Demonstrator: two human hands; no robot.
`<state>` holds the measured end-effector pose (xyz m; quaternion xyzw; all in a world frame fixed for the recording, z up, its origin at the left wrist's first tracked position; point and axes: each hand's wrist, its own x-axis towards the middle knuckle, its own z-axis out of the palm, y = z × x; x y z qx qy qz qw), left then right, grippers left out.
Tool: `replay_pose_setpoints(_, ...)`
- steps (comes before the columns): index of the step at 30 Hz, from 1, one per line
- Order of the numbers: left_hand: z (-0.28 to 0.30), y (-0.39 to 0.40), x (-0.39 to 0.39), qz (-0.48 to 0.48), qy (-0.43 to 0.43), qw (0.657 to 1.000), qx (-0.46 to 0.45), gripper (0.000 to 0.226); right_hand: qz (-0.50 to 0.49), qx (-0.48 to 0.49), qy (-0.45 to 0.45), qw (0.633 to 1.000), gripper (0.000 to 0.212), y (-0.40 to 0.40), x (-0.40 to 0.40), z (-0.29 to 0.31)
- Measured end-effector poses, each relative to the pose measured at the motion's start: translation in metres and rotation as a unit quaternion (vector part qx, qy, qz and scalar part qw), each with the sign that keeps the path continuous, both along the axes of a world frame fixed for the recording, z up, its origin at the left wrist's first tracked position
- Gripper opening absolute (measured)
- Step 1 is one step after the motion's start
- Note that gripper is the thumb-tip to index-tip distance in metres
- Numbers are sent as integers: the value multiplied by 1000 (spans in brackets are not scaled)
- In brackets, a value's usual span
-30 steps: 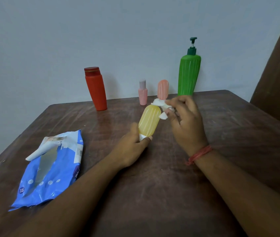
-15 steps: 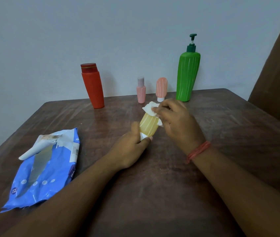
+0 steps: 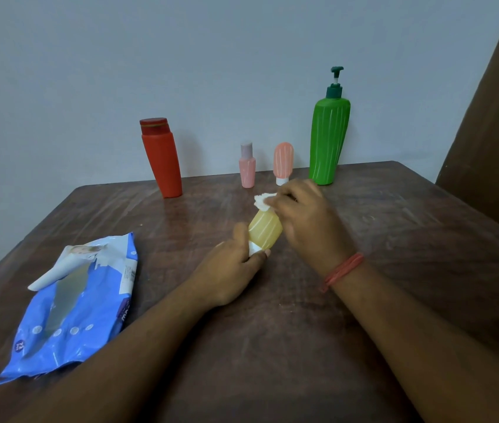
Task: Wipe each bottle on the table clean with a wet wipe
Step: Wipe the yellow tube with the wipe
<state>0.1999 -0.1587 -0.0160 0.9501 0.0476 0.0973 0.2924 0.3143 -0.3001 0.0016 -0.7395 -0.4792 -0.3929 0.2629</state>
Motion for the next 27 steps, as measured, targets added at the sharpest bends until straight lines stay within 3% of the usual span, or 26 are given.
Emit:
replay_pose_setpoints(2, -1, 0, 0, -3, -1, 1000, 14, 27, -25, 29, 20, 999, 16, 0, 2, 3)
replay_pose_setpoints(6, -2, 0, 0, -6, -10, 1000, 18, 27, 15, -13, -24, 1000, 20, 1, -2, 3)
replay_pose_setpoints(9, -2, 0, 0, -9, -6, 1000, 29, 27, -34, 10, 8, 999, 15, -4, 2, 6)
replay_pose_setpoints(13, -1, 0, 0, -11, -5, 1000, 24, 27, 3, -48, -37, 998, 11, -2, -4, 3)
replay_pose_setpoints(16, -3, 0, 0, -11, -8, 999, 40, 28, -50, -20, 3, 999, 16, -4, 1, 9)
replay_pose_setpoints(20, -6, 0, 1, -13, -27, 998, 59, 26, -12, -95, -20, 995, 15, -3, -8, 8)
replay_pose_setpoints(24, -6, -1, 2, -16, -29, 997, 76, 25, -90, -75, 25, 993, 23, -11, 0, 16)
replay_pose_setpoints(27, -7, -1, 2, -18, -38, 996, 79, 26, -43, -114, 6, 993, 23, -8, -6, 13)
